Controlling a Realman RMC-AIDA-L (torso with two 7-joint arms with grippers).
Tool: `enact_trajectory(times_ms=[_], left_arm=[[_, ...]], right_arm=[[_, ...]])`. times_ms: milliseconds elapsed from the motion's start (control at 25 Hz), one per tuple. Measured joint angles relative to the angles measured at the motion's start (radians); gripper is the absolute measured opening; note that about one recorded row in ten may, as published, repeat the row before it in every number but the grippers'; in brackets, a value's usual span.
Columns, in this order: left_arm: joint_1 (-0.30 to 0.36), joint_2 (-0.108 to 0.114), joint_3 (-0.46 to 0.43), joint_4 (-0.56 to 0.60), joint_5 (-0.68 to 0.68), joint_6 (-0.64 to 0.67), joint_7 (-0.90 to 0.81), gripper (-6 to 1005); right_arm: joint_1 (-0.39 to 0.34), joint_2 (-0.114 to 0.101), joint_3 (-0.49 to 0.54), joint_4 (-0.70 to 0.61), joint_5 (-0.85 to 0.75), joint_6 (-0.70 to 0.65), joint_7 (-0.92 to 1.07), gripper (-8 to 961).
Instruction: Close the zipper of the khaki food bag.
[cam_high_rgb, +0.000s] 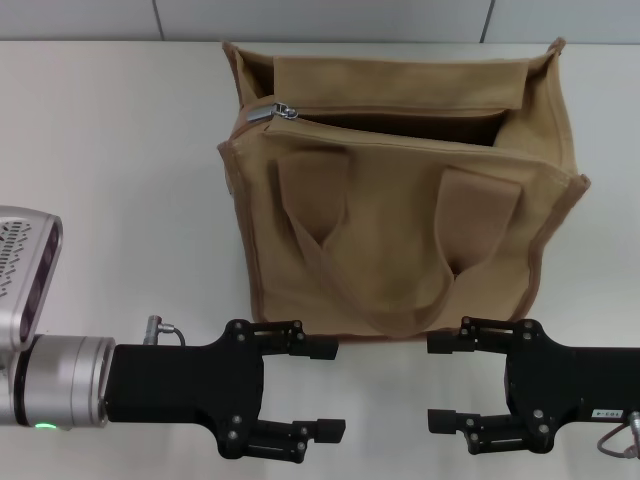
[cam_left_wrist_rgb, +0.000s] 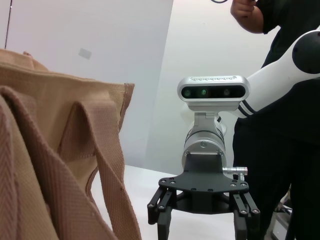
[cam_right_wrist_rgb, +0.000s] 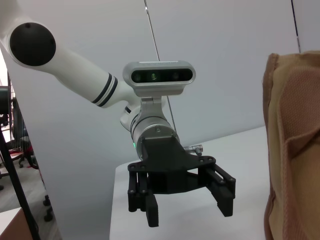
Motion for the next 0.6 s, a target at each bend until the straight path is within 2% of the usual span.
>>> enact_trajectory(times_ms=[600], left_arm=[[-0.001,0.0,-0.004,0.0,0.0,0.005,0.0,766]], right_arm=[[0.0,0.0,0.001,-0.001,0.0,-0.002,0.0,775]])
